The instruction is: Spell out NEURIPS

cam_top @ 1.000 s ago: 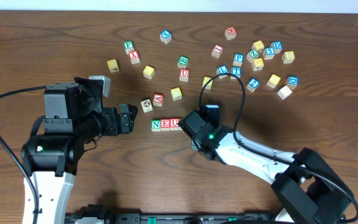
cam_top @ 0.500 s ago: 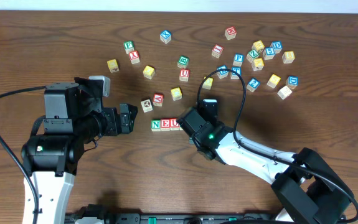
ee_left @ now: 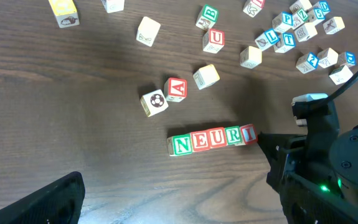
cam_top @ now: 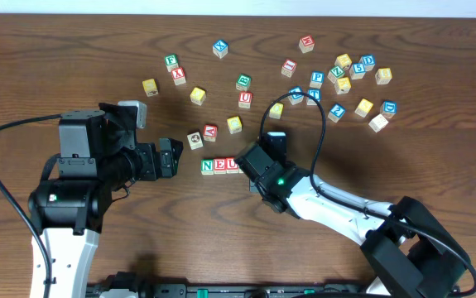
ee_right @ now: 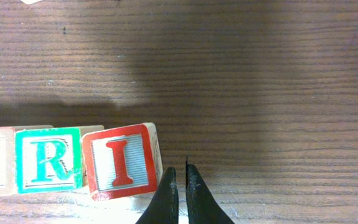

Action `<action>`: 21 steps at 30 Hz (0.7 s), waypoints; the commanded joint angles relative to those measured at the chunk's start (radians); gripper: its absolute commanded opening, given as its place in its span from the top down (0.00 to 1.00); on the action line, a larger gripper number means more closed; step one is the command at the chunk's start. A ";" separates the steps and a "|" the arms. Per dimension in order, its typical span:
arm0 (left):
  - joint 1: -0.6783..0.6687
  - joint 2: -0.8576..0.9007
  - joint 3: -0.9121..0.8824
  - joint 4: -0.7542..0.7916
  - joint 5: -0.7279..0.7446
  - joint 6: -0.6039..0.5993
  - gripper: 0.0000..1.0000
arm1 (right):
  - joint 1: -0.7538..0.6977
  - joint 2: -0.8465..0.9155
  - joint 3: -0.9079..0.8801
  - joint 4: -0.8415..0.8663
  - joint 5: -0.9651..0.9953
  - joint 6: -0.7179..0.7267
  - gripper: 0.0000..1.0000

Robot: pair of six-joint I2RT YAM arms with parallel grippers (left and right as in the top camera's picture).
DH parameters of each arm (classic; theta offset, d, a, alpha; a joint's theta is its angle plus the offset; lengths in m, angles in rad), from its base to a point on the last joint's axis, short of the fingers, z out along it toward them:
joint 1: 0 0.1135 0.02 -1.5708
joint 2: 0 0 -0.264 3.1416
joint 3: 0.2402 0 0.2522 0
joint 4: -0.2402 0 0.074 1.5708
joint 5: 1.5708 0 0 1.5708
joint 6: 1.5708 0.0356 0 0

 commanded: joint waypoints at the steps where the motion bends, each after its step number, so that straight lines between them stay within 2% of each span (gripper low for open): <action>1: 0.006 -0.006 0.014 0.002 0.009 0.010 0.02 | 0.014 -0.021 -0.003 0.003 0.002 -0.013 0.99; 21: 0.006 -0.006 0.014 0.002 0.009 0.010 0.02 | 0.014 -0.021 -0.003 0.020 -0.021 -0.039 0.99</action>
